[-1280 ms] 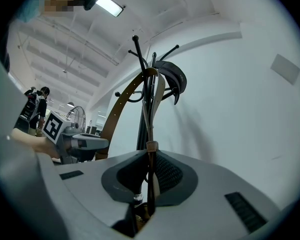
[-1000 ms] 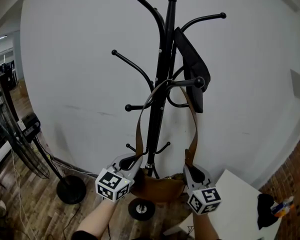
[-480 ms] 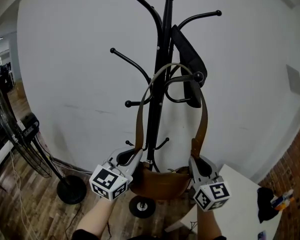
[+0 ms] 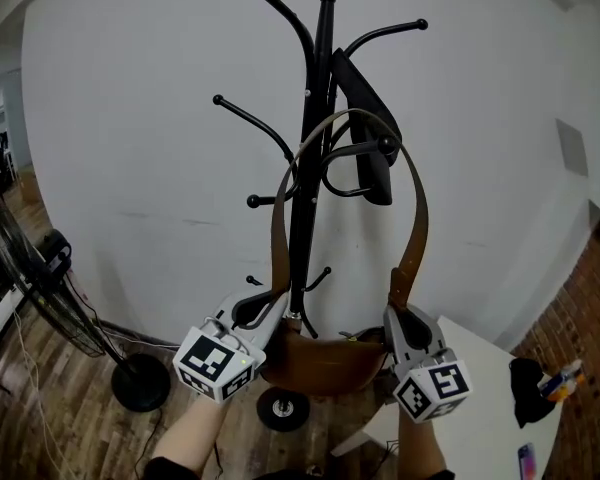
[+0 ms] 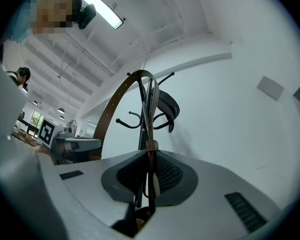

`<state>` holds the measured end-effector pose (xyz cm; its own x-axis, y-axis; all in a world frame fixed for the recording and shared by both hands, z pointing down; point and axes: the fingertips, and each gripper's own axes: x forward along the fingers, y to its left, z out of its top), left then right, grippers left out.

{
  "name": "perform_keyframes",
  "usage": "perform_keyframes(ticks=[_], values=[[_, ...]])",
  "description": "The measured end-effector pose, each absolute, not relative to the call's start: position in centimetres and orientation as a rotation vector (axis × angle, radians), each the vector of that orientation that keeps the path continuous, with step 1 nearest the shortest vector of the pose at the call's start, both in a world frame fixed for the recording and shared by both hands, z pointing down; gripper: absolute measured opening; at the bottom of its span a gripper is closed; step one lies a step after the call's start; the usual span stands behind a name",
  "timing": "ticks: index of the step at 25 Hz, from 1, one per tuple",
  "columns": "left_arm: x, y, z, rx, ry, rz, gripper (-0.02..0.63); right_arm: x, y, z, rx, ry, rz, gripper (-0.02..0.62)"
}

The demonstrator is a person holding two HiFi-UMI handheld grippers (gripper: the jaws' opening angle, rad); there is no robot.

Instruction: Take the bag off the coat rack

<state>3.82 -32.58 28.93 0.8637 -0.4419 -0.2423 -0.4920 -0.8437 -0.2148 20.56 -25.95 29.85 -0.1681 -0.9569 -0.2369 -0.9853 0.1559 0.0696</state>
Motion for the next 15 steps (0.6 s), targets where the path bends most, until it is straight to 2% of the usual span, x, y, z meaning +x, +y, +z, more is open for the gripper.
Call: perform_keyframes(ticks=[15], values=[[3.5,-28.3,28.6,-2.792,0.572,0.305,0.018,19.8,-20.5,29.6,-2.004,2.186,0.359,0.037]])
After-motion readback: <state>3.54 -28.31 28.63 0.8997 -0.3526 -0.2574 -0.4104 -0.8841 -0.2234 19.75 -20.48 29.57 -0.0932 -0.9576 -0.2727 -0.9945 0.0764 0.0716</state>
